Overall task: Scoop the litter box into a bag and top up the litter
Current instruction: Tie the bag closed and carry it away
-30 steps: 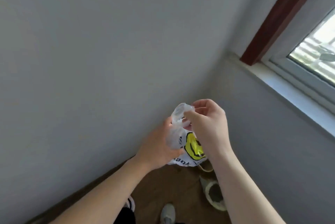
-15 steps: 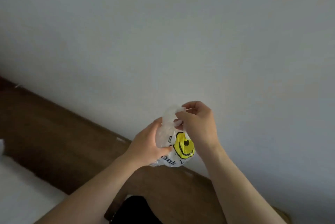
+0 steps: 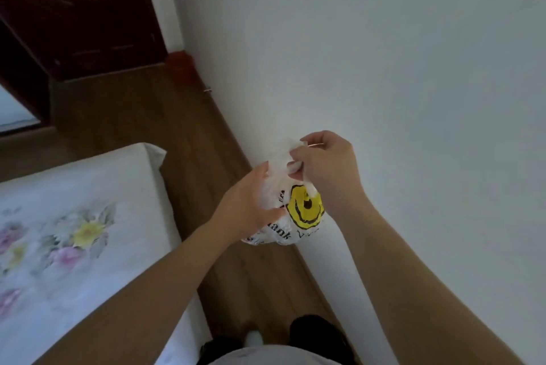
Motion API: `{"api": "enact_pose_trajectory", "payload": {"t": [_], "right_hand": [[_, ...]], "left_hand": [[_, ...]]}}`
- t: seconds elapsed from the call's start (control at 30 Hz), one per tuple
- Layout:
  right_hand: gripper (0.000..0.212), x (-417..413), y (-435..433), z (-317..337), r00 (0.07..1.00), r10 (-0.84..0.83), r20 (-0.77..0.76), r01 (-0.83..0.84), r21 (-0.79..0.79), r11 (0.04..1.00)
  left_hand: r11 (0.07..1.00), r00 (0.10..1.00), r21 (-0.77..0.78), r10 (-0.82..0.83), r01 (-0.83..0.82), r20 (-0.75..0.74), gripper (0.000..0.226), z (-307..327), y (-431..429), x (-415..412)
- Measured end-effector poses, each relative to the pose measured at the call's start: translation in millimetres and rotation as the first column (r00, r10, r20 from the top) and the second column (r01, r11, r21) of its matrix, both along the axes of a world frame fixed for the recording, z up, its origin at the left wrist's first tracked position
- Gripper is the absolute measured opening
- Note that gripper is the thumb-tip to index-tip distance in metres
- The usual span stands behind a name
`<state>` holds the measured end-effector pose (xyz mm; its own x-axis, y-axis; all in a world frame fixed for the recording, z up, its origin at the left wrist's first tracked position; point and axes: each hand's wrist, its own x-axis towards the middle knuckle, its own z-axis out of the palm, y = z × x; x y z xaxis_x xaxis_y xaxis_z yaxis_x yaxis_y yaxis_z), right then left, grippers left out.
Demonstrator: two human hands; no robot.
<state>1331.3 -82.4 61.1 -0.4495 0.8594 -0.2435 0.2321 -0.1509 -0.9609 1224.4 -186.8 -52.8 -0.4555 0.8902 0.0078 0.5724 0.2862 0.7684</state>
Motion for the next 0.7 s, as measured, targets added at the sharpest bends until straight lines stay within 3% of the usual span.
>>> {"api": "enact_pose_trajectory", "payload": {"t": [0.23, 0.47, 0.7], "right_hand": [[0.016, -158, 45, -12, 0.968, 0.25, -0.01, -0.25, -0.002, 0.968], [0.017, -316, 98, -21, 0.881, 0.47, -0.06, -0.473, -0.073, 0.878], [0.017, -483, 125, -16, 0.79, 0.61, -0.053, -0.613, -0.083, 0.786]], "left_hand": [[0.96, 0.959, -0.011, 0.28, -0.28, 0.04, 0.082, -8, 14, -117], [0.844, 0.844, -0.034, 0.536, -0.535, 0.017, 0.074, 2, 55, -240], [0.738, 0.734, 0.028, 0.665, -0.674, 0.134, 0.076, 5, 71, -380]]}}
